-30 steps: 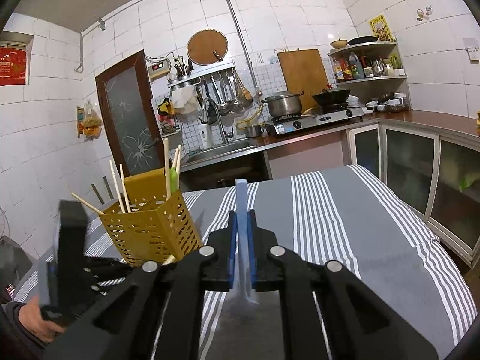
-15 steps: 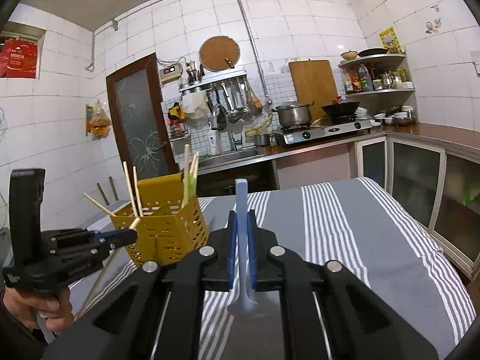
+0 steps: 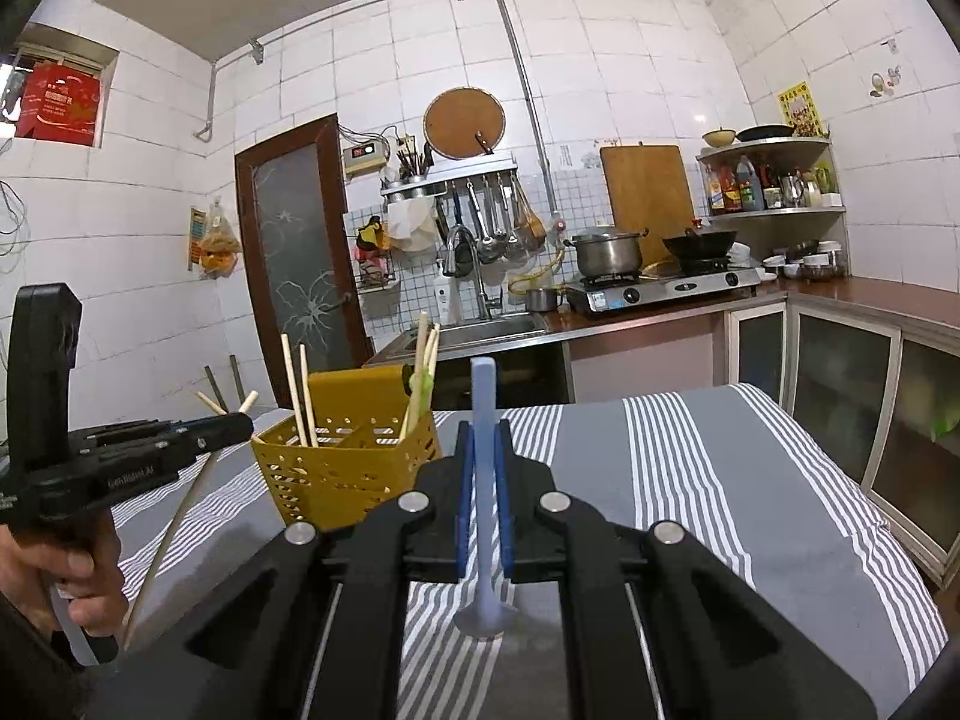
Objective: Organize utensils
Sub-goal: 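Position the spoon and chopstick above the yellow holder with both tools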
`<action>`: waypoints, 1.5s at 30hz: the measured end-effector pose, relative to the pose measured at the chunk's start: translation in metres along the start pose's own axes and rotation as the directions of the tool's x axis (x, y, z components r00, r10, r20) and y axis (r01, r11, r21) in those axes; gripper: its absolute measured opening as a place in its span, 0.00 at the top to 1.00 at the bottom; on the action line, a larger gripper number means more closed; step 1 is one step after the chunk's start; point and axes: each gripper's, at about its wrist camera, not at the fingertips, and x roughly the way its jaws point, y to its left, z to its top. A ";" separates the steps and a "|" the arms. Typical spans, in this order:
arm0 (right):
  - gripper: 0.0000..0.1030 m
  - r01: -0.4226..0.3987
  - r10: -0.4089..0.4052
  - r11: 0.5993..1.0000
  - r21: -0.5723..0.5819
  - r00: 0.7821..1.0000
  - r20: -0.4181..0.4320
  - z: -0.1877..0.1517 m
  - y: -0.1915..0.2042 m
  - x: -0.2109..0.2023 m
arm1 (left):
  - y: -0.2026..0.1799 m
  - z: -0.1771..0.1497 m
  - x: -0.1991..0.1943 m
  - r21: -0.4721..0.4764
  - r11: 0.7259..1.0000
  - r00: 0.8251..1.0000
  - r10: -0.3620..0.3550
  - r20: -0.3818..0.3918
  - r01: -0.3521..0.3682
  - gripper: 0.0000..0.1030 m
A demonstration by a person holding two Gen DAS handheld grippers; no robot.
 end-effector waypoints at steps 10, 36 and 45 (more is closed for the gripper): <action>0.93 -0.202 0.221 0.964 0.173 0.971 -0.097 0.000 0.005 0.013 | 0.044 -0.010 -0.009 -0.093 0.996 0.999 -0.019 -0.033 0.016 0.95; 0.93 -0.154 0.158 0.987 0.035 0.972 -0.177 0.004 0.059 0.011 | 0.122 -0.016 -0.034 -0.210 0.977 1.000 0.021 0.006 -0.020 0.95; 0.97 -0.105 0.095 0.994 -0.039 0.974 -0.205 0.003 0.071 0.010 | 0.103 -0.021 -0.045 -0.119 0.992 0.999 0.033 0.023 -0.030 0.96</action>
